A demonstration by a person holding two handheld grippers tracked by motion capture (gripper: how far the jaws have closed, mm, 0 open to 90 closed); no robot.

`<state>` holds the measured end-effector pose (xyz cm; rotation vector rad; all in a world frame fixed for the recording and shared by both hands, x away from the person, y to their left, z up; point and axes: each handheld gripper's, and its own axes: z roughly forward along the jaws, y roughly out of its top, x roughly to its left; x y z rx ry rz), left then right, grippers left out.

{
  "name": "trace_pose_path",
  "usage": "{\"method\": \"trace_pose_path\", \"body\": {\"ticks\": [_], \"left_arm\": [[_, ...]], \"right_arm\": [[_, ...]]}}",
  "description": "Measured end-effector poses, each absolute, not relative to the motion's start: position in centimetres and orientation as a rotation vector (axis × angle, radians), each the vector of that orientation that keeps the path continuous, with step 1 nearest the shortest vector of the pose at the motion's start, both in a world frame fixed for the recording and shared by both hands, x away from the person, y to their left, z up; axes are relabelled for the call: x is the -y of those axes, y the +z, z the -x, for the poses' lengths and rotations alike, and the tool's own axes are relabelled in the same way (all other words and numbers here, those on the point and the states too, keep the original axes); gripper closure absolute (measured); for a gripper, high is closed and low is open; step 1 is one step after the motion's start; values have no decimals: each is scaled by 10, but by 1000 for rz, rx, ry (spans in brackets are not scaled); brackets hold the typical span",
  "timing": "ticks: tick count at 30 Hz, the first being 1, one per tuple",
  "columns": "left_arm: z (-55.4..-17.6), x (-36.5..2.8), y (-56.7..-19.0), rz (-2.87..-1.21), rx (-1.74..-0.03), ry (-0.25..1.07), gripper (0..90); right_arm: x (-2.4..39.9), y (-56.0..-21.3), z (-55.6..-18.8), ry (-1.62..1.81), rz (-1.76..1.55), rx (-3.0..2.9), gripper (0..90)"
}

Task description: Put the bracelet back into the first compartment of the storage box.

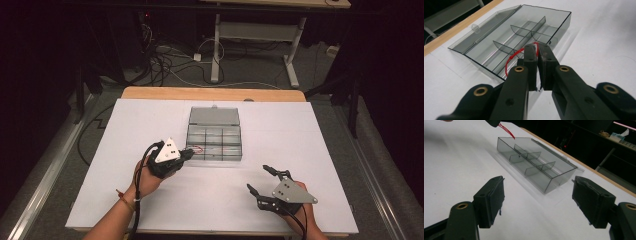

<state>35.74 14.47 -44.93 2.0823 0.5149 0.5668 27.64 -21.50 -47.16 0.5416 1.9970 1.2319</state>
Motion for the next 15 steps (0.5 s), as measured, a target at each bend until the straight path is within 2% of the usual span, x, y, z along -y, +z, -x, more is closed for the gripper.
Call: {"method": "trace_pose_path", "body": {"ticks": [15], "left_arm": [[-361, -144, -451, -2076, -540, 595, 836]], "right_arm": [[217, -473, -278, 1223, -555, -2008, 259]]}}
